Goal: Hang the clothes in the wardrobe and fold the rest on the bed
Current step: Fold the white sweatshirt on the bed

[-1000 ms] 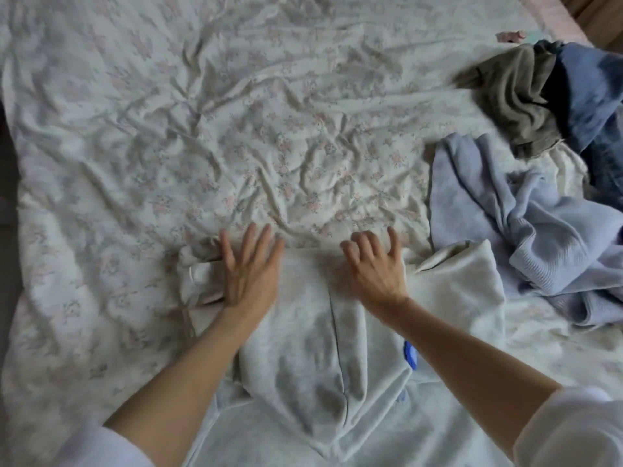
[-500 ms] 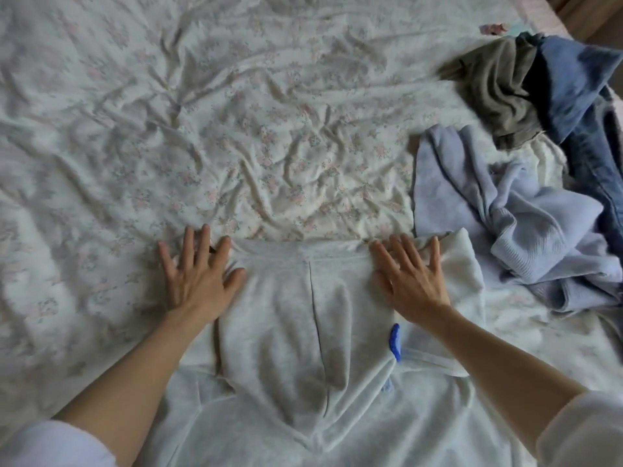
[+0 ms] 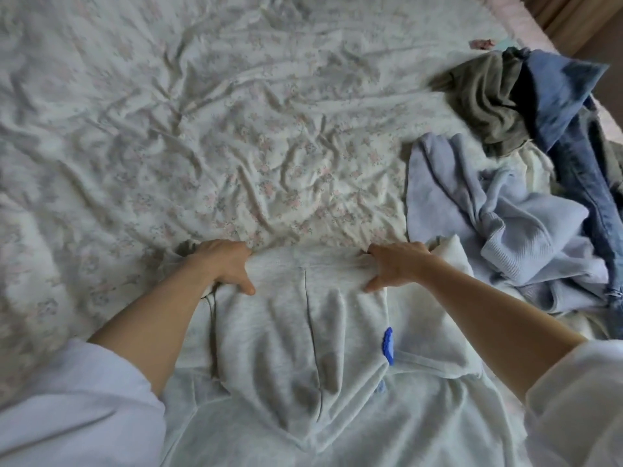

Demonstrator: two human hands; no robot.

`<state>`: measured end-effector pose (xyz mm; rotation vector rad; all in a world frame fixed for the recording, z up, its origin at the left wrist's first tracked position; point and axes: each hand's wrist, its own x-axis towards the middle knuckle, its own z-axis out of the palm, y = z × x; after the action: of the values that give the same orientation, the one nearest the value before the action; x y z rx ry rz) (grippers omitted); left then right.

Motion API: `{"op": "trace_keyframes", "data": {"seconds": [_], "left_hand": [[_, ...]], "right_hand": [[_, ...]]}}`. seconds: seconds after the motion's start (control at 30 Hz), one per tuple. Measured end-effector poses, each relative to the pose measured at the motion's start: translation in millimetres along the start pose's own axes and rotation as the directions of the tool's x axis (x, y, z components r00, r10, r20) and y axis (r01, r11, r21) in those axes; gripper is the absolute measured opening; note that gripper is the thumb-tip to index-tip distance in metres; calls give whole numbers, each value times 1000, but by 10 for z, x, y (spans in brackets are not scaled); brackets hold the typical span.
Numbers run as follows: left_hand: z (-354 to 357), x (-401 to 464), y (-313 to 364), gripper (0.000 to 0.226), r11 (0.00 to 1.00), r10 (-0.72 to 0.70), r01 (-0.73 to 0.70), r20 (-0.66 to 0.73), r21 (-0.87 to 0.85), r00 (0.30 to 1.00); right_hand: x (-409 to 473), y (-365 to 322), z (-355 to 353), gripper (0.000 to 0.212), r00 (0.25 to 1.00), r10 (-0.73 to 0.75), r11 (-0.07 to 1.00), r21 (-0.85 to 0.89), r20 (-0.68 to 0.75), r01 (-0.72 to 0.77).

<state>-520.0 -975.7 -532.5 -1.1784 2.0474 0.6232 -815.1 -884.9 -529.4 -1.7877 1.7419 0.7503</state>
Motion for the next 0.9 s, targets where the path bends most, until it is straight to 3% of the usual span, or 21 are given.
{"op": "trace_keyframes", "data": {"seconds": [0.13, 0.23, 0.33, 0.57, 0.73, 0.9], "left_hand": [[-26, -216, 18, 45, 997, -31, 32, -10, 77, 999], [25, -386, 83, 39, 976, -18, 62, -205, 211, 979], [-30, -591, 118, 35, 963, -42, 127, -334, 236, 942], [-692, -1025, 68, 32, 943, -135, 275, -536, 190, 834], [-1308, -1246, -8, 23, 918, -144, 374, -769, 131, 623], [-1725, -1386, -40, 22, 914, -172, 404, -883, 21, 437]], "right_hand": [[-184, -18, 19, 55, 999, -2, 1000, 13, -49, 3], [-354, -29, 36, 44, 987, 4, 999, -33, -161, -9], [-528, -32, -74, 29, 945, 9, 997, -70, -327, -34], [-733, -60, -823, 31, 834, 6, 993, -99, -551, -72], [-795, -31, -1515, 28, 696, 55, 993, -35, -716, -115], [-885, -23, -1944, 26, 515, 98, 991, 36, -851, -130]]}}
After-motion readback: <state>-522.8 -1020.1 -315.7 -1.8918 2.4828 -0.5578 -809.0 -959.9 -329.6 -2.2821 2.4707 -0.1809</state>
